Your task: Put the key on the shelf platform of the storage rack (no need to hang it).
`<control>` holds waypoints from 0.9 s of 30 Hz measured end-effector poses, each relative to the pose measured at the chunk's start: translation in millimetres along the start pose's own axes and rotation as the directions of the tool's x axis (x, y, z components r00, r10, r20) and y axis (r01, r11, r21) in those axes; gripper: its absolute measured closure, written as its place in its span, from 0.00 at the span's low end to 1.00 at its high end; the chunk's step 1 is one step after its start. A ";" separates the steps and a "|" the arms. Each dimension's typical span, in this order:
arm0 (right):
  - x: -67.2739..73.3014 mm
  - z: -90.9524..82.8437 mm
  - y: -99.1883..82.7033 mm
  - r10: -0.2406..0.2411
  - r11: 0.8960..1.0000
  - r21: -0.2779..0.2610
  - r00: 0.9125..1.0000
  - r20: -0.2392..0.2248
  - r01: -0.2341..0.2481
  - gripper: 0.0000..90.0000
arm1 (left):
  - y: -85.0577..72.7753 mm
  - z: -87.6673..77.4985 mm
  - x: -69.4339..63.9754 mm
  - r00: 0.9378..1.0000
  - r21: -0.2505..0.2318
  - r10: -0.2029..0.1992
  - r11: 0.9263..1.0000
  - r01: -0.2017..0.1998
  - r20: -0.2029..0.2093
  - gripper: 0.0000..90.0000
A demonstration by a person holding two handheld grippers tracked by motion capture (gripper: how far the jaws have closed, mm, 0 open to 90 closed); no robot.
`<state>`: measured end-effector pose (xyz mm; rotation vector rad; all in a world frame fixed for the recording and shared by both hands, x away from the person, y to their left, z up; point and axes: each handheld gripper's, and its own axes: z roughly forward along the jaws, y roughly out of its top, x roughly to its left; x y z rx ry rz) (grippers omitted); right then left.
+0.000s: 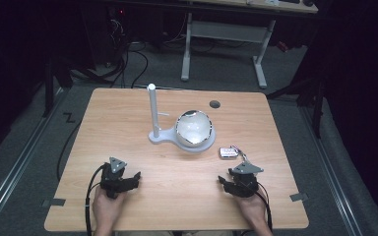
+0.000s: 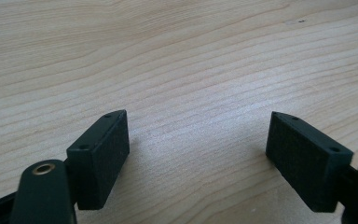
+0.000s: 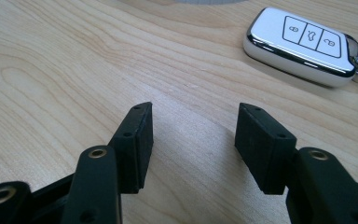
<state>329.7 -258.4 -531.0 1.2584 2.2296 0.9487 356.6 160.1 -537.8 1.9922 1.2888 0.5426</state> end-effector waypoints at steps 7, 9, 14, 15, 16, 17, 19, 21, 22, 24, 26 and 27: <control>1.5 -3.0 0.4 -0.011 1.000 -0.008 1.000 0.009 0.011 0.54 | 0.0 0.0 0.0 1.000 -0.001 -0.001 1.000 0.001 0.000 0.24; -0.5 -4.5 0.2 -0.002 1.000 -0.004 1.000 0.006 0.002 0.55 | 0.0 0.0 0.0 1.000 0.000 0.000 1.000 0.000 0.000 0.24; -4.8 -9.4 0.5 0.013 1.000 -0.017 1.000 0.008 -0.013 0.56 | 0.0 0.0 -0.1 1.000 0.000 0.000 1.000 0.000 -0.001 0.24; -6.4 -11.3 0.5 0.015 1.000 -0.020 1.000 0.008 -0.014 0.56 | 0.0 0.0 -0.1 1.000 0.000 0.000 1.000 0.000 -0.001 0.24; -6.4 -11.3 0.5 0.015 1.000 -0.020 1.000 0.008 -0.014 0.56 | 0.0 0.0 0.0 1.000 0.000 0.000 1.000 0.000 0.000 0.24; -8.1 -13.4 -0.4 0.020 1.000 -0.020 1.000 0.014 -0.020 0.56 | 0.0 0.0 0.1 1.000 -0.001 -0.001 1.000 0.001 0.000 0.24; -9.6 -14.3 -0.9 0.025 1.000 -0.019 1.000 0.013 -0.024 0.56 | 0.0 0.0 0.0 1.000 -0.001 -0.001 1.000 0.001 0.000 0.24; -12.9 -16.7 -2.1 0.037 0.999 -0.023 0.999 0.017 -0.037 0.57 | 0.0 0.1 -0.1 1.000 -0.001 -0.001 1.000 0.001 0.000 0.24; -15.8 -18.9 -3.0 0.047 0.999 -0.028 0.999 0.022 -0.046 0.57 | 0.0 0.1 -0.1 1.000 -0.001 -0.001 1.000 0.001 0.000 0.24; -19.3 -21.3 -3.6 0.051 0.998 -0.034 0.998 0.025 -0.050 0.57 | 0.0 0.1 -0.1 1.000 0.000 0.000 1.000 0.000 -0.001 0.24; -22.0 -23.8 -4.0 0.061 0.998 -0.036 0.998 0.027 -0.060 0.59 | 0.0 0.0 -0.1 1.000 0.001 0.001 1.000 -0.001 -0.001 0.24; -23.7 -24.8 -4.2 0.059 0.998 -0.038 0.998 0.029 -0.058 0.60 | 0.0 0.0 -0.1 1.000 0.000 0.000 1.000 0.000 -0.001 0.24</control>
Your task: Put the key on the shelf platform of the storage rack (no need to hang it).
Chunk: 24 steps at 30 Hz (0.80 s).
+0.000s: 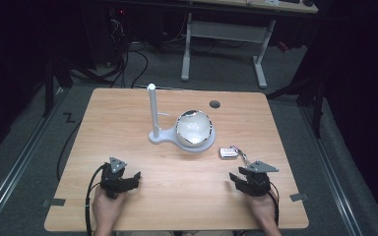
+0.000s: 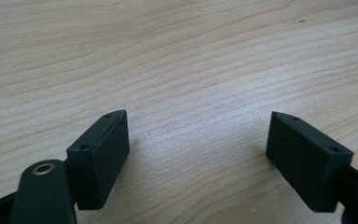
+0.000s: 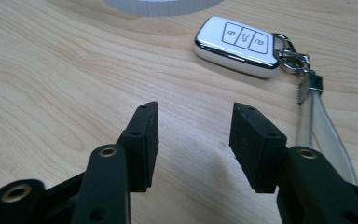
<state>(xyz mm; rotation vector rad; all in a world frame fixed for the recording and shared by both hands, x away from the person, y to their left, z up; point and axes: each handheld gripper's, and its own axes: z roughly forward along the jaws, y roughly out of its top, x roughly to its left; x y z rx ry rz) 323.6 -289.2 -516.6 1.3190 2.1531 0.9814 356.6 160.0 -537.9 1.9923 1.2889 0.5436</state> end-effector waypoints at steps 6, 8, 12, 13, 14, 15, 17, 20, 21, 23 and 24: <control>-8.4 -6.0 1.6 0.007 1.000 -0.005 1.000 0.013 -0.007 0.61 | 0.0 -0.1 0.1 1.000 0.001 0.001 1.000 -0.001 0.001 0.24; -10.9 -7.8 2.3 0.021 1.000 -0.008 1.000 0.018 -0.021 0.62 | 0.0 -0.1 0.1 1.000 0.001 0.000 1.000 0.000 0.001 0.24; -16.6 -10.4 3.9 0.033 0.999 -0.016 0.999 0.028 -0.032 0.62 | 0.0 -0.1 0.2 1.000 0.000 0.000 1.000 0.000 0.001 0.24; -18.5 -11.0 4.4 0.034 0.999 -0.020 0.999 0.030 -0.033 0.62 | 0.0 -0.1 0.2 1.000 0.000 -0.001 1.000 0.001 0.001 0.24; -20.0 -11.5 4.8 0.041 0.999 -0.024 0.999 0.035 -0.040 0.62 | 0.0 -0.1 0.1 1.000 0.000 0.000 1.000 0.000 0.001 0.24; -20.0 -11.5 4.8 0.041 0.999 -0.024 0.999 0.035 -0.040 0.62 | 0.0 -0.1 0.1 1.000 0.000 0.000 1.000 0.000 0.001 0.24; -25.8 -11.7 5.3 0.062 0.998 -0.026 0.997 0.045 -0.061 0.62 | 0.0 -0.1 0.2 1.000 0.000 0.000 1.000 0.000 0.002 0.24; -31.2 -11.9 7.1 0.069 0.997 -0.024 0.996 0.053 -0.068 0.63 | 0.0 -0.1 0.2 1.000 0.000 0.000 1.000 0.000 0.001 0.24; -32.8 -11.8 8.2 0.069 0.997 -0.024 0.996 0.056 -0.068 0.64 | 0.0 -0.1 0.1 1.000 0.001 0.000 1.000 0.000 0.001 0.24; -35.9 -11.8 10.6 0.068 0.998 -0.021 0.996 0.060 -0.067 0.65 | 0.0 -0.1 0.1 1.000 0.001 0.000 1.000 0.000 0.001 0.24; -35.9 -11.8 10.6 0.068 0.998 -0.021 0.996 0.060 -0.067 0.65 | 0.0 -0.1 0.1 1.000 0.000 0.000 1.000 0.000 0.001 0.24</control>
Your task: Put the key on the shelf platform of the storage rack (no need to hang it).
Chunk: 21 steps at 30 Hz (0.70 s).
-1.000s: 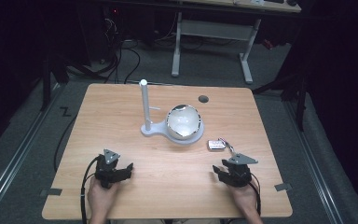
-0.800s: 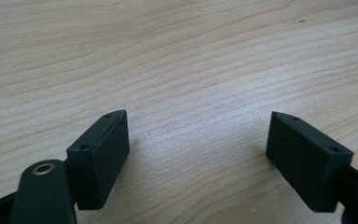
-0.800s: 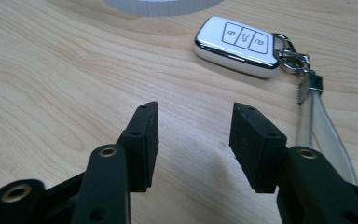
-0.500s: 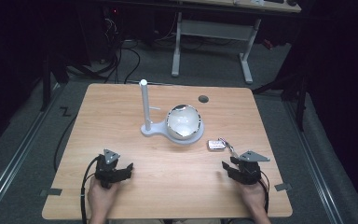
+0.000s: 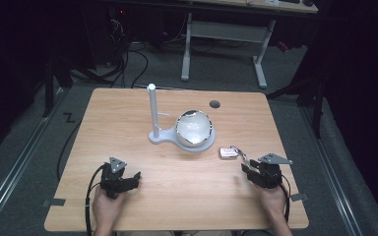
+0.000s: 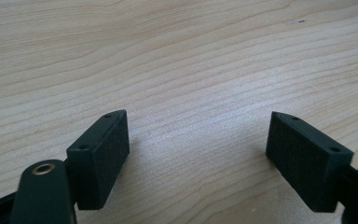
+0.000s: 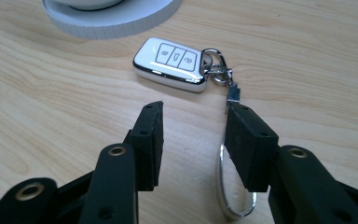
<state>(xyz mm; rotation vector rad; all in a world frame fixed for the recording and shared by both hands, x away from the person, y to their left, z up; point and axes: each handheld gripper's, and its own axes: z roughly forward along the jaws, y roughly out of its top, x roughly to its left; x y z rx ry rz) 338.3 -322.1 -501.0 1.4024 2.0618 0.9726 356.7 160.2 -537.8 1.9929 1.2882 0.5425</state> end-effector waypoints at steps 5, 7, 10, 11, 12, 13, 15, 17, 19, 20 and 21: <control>-7.7 2.4 3.8 0.021 1.000 0.005 1.000 0.000 -0.021 0.66 | 0.0 0.0 -0.1 1.000 0.000 0.001 1.000 -0.001 0.000 0.24; -10.1 3.6 5.6 0.029 1.000 0.009 1.000 0.003 -0.029 0.67 | 0.0 0.0 -0.1 1.000 0.001 0.002 1.000 -0.002 -0.001 0.24; -14.8 6.8 12.7 0.037 0.999 0.009 0.999 0.012 -0.037 0.67 | 0.1 0.0 -0.2 1.000 0.002 0.003 1.000 -0.003 -0.002 0.24; -16.8 8.6 15.1 0.043 0.999 0.014 0.999 0.013 -0.044 0.67 | 0.1 0.0 -0.2 1.000 0.002 0.003 1.000 -0.003 -0.002 0.24; -18.3 10.6 17.7 0.046 0.999 0.021 0.999 0.013 -0.046 0.67 | 0.1 0.0 -0.2 1.000 0.002 0.003 1.000 -0.003 -0.002 0.24; -19.2 12.7 20.3 0.041 0.999 0.024 0.999 0.018 -0.041 0.67 | 0.1 0.0 -0.2 1.000 0.002 0.002 1.000 -0.002 -0.002 0.24; -19.6 16.6 24.9 0.035 0.999 0.030 0.999 0.024 -0.036 0.67 | 0.1 0.0 -0.2 1.000 0.002 0.002 1.000 -0.002 -0.001 0.24; -19.7 21.0 28.2 0.027 0.999 0.040 0.999 0.026 -0.028 0.67 | 0.0 0.0 -0.2 1.000 0.002 0.003 1.000 -0.003 -0.002 0.24; -19.2 25.4 30.7 0.020 0.998 0.053 0.999 0.026 -0.021 0.67 | 0.0 0.0 -0.2 1.000 0.002 0.002 1.000 -0.002 -0.001 0.24; -19.2 25.4 30.7 0.020 0.998 0.053 0.999 0.026 -0.021 0.67 | 0.1 0.0 -0.2 1.000 0.002 0.002 1.000 -0.002 -0.001 0.24; -19.3 29.4 31.3 0.017 0.998 0.056 0.999 0.029 -0.018 0.68 | 0.0 0.0 -0.1 1.000 0.001 0.001 1.000 -0.001 -0.001 0.24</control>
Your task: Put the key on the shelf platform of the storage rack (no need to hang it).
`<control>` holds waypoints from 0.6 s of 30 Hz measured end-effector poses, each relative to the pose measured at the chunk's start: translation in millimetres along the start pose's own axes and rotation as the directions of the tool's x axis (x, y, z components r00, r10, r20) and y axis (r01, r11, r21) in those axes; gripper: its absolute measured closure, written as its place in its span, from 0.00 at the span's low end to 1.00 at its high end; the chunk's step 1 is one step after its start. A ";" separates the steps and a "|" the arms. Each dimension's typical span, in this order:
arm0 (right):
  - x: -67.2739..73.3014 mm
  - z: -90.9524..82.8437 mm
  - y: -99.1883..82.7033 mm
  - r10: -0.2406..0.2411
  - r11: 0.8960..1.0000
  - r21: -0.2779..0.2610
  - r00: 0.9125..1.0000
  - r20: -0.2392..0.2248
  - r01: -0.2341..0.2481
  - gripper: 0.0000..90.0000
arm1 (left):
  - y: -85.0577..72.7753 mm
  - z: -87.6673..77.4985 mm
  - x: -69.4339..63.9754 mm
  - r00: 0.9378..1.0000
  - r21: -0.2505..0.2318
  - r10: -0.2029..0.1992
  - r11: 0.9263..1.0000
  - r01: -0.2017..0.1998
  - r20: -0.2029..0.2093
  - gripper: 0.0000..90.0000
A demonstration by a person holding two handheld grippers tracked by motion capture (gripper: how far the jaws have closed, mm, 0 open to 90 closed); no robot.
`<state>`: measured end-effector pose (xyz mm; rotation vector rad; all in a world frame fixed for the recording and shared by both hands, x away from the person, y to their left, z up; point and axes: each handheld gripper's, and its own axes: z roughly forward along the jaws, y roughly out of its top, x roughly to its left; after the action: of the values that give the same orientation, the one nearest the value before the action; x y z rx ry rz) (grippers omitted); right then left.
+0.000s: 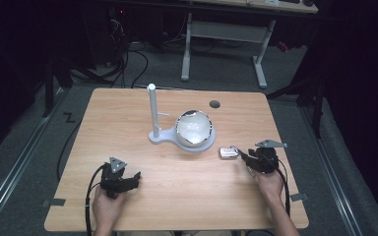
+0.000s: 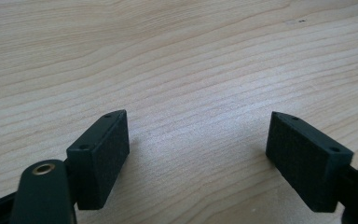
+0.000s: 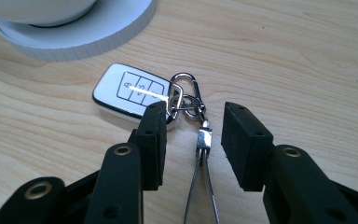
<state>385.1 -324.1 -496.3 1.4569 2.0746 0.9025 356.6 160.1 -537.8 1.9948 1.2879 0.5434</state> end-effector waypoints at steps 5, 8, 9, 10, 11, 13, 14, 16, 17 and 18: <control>-4.3 11.5 -2.3 0.017 0.999 0.039 1.000 0.007 -0.018 0.70 | 0.0 0.0 0.0 1.000 0.001 0.001 1.000 -0.001 0.000 0.24; -5.5 14.6 -2.9 0.024 0.999 0.048 1.000 0.006 -0.024 0.71 | 0.0 0.0 -0.1 1.000 0.001 0.002 1.000 -0.002 -0.001 0.24; -5.7 15.9 -2.9 0.024 0.998 0.051 1.000 0.006 -0.024 0.72 | 0.0 0.0 -0.2 1.000 0.001 0.002 1.000 -0.002 -0.002 0.24; -5.6 17.4 -2.9 0.021 0.998 0.051 1.000 0.007 -0.022 0.73 | 0.0 0.0 -0.2 1.000 0.001 0.002 1.000 -0.002 -0.002 0.24; -5.8 20.0 -3.5 0.021 0.998 0.059 1.000 0.007 -0.022 0.75 | 0.0 0.0 -0.2 1.000 0.001 0.002 1.000 -0.002 -0.002 0.24; -6.4 22.2 -4.2 0.026 0.997 0.068 1.000 0.007 -0.026 0.76 | 0.0 0.0 -0.2 1.000 0.001 0.002 1.000 -0.002 -0.002 0.24; -6.8 23.4 -4.6 0.026 0.997 0.069 1.000 0.009 -0.026 0.77 | 0.0 0.0 -0.2 1.000 0.001 0.003 1.000 -0.003 -0.002 0.24; -7.2 24.2 -4.9 0.026 0.997 0.074 1.000 0.009 -0.027 0.78 | 0.0 0.0 -0.2 1.000 0.001 0.002 1.000 -0.002 -0.002 0.24; -7.5 25.3 -5.3 0.028 0.996 0.079 1.000 0.010 -0.029 0.79 | 0.0 0.0 -0.2 1.000 0.001 0.002 1.000 -0.002 -0.002 0.24; -7.5 26.8 -5.8 0.027 0.996 0.088 1.000 0.013 -0.028 0.81 | 0.0 0.0 -0.2 1.000 0.001 0.002 1.000 -0.002 -0.002 0.24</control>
<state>402.2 -325.6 -518.9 1.5353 2.1145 0.8199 356.6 159.8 -537.8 1.9976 1.2877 0.5456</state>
